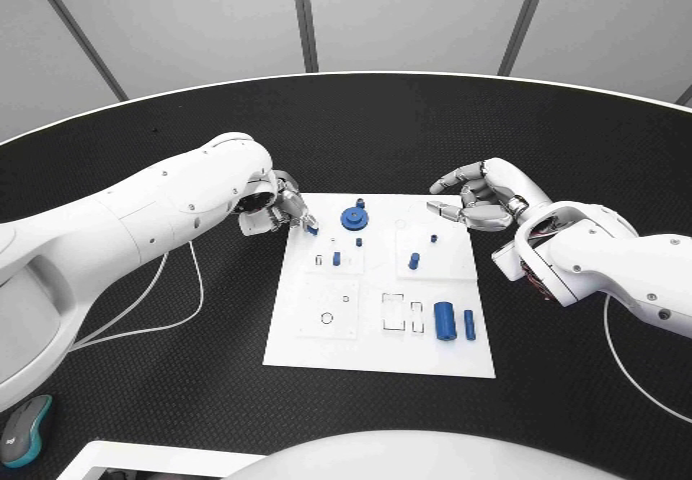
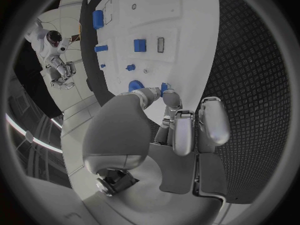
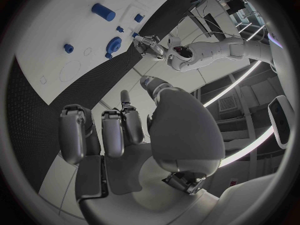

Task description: Assemble the parts on the task board

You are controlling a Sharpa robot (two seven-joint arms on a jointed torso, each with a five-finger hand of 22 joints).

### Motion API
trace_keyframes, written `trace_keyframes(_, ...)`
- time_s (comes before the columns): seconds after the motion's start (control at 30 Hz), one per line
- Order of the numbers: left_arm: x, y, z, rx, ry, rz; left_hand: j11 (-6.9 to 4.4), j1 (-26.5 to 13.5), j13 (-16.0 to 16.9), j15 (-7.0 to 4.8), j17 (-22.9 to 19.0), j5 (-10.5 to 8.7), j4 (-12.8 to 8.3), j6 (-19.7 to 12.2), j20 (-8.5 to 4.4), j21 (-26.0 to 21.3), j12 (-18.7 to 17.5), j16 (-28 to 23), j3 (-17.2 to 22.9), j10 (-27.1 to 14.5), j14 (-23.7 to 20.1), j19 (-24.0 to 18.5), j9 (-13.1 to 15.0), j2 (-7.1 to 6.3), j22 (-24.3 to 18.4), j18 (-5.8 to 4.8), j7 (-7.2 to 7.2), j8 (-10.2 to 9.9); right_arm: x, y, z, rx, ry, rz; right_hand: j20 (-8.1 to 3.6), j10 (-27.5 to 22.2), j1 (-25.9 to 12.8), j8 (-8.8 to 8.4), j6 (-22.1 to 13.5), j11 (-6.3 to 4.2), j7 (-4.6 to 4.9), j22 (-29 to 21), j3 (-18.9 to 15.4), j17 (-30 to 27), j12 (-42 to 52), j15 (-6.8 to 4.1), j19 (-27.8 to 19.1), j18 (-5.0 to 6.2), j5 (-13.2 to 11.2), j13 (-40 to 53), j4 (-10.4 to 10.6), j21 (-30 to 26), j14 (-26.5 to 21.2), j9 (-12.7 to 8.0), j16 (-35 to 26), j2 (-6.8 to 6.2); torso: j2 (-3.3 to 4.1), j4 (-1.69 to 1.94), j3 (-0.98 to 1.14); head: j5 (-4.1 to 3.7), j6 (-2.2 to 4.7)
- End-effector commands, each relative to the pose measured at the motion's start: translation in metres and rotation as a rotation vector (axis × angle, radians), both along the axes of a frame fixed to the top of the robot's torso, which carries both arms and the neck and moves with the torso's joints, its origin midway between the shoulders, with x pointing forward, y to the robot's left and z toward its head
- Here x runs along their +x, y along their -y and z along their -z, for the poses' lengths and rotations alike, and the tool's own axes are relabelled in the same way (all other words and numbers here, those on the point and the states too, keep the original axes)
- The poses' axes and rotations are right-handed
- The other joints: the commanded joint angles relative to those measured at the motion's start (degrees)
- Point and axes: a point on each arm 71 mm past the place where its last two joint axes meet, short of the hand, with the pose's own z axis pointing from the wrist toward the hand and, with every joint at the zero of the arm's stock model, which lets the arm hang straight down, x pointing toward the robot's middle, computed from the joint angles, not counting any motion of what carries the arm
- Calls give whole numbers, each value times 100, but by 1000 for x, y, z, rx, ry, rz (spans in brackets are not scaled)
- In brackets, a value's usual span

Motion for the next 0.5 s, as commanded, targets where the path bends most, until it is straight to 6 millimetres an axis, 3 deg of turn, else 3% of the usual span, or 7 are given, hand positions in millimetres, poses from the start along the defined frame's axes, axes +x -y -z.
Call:
trace_keyframes(0.03, -5, -3, 0, -50, -30, -17, -13, -94, 26, 9, 1202, -3, -603, -20, 28, 23, 29, 39, 667, 50, 509, 5, 40, 10, 12, 13, -19, 46, 0, 1, 0, -1, 0, 1, -25, 15, -8, 29, -4, -29, -14, 949, -9, 1113, 18, -38, 297, 61, 45, 683, 35, -15, 517, 5, -13, 50, -19, 7, -2, 15, 5)
trace_keyframes(0.23, -16, -3, -3, -123, -57, -31, -31, -324, 151, -10, 1204, -10, -727, -7, 17, 39, 146, 40, 942, 139, 509, 14, 131, -43, 40, 9, -46, 192, 1, 1, 1, -3, -1, 5, -26, 15, -5, 30, -5, -29, -14, 951, -9, 1111, 18, -39, 298, 61, 84, 683, 38, -13, 517, 4, -15, 48, -77, 28, -11, 15, -18)
trace_keyframes(0.27, -18, -3, -3, -133, -56, -30, -44, -390, 194, -23, 1207, 119, -775, -1, 7, 50, 188, 42, 1038, 173, 510, 23, 164, -62, 58, 6, -58, 248, 1, 1, 1, -3, -1, 5, -26, 15, -5, 30, -5, -29, -14, 951, -9, 1111, 18, -39, 298, 61, 84, 683, 38, -13, 517, 4, -15, 48, -85, 30, -11, 17, -21)
trace_keyframes(0.5, -29, 1, -9, -145, 0, 0, -73, -594, 278, -48, 1210, 324, -900, -1, -19, 71, 280, 43, 1229, 255, 512, 38, 239, -124, 94, 0, -88, 394, 2, 2, 1, -4, -2, 5, -26, 16, -5, 31, -5, -29, -14, 952, -9, 1111, 19, -39, 299, 60, 99, 684, 41, -12, 517, 4, -15, 48, -119, 53, -26, 32, -57)
